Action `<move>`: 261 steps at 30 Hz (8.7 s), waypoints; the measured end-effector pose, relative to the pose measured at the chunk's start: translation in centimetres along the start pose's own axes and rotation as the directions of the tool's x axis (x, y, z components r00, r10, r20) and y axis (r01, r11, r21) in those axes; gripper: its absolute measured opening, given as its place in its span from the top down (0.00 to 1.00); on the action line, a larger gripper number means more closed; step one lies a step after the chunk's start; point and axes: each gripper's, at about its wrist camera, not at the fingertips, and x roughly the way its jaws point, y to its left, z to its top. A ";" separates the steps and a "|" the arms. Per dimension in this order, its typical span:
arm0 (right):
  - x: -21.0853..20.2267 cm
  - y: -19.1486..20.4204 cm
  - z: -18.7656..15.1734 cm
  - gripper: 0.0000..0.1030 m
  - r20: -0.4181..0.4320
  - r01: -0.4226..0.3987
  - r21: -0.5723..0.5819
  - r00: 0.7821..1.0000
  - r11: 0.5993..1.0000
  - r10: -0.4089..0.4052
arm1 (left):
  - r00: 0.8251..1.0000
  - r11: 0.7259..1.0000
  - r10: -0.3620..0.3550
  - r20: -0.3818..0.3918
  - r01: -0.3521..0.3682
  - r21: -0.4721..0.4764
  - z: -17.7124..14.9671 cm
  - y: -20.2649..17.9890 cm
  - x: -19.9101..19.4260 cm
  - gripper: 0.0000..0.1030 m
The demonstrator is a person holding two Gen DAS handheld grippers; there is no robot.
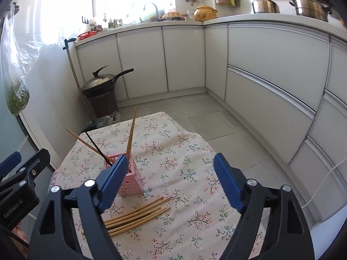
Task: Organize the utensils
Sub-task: 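Withdraw both open tools from the pink holder, then lower the left tool onto the chopstick pile and grasp a bamboo chopstick, then grasp a bamboo chopstick with the right tool while the left tool lifts its chopstick, then insert the left tool's chopstick into the pink holder and open it while the right tool carries its chopstick, then insert the right tool's chopstick into the pink holder and open it, then withdraw both open tools from the pink holder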
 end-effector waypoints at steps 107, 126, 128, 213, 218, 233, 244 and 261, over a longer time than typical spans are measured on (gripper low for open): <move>13.3 -8.1 -11.1 0.33 -0.618 0.106 0.532 0.727 0.840 0.299 | 0.779 0.917 -0.298 -0.552 0.394 0.061 -8.4 -3.1 8.2 0.96; 20.8 -0.5 -11.2 0.65 -0.672 0.206 0.470 0.714 0.858 0.197 | 0.837 0.914 -0.385 -0.388 0.403 -0.038 -5.9 4.7 1.6 0.96; 21.1 0.2 -11.0 0.65 -0.679 0.218 0.439 0.716 0.871 0.163 | 0.839 0.912 -0.392 -0.378 0.407 -0.042 -5.8 5.0 1.4 0.96; -2.5 -2.3 8.3 0.95 0.027 -0.265 0.265 0.963 0.927 0.267 | 0.994 0.979 -0.095 0.061 0.104 -0.175 4.3 4.6 2.9 0.25; -1.2 -1.1 9.4 0.95 0.039 -0.262 0.257 0.965 0.930 0.261 | 0.996 0.973 -0.082 0.043 0.089 -0.213 3.6 6.0 2.5 0.15; 4.6 3.6 9.9 0.95 -0.006 -0.249 0.204 0.967 0.947 0.256 | 0.996 0.961 -0.076 0.049 0.086 -0.264 3.7 9.0 1.5 0.07; 7.5 5.6 7.2 0.71 -0.004 -0.245 0.141 0.969 0.959 0.248 | 0.995 0.963 -0.082 0.048 0.091 -0.253 3.6 8.6 1.5 0.07; 2.5 1.9 1.8 0.48 0.011 -0.112 -0.017 0.994 0.994 0.112 | 0.997 0.994 -0.076 0.025 0.078 -0.076 0.9 2.4 0.5 0.07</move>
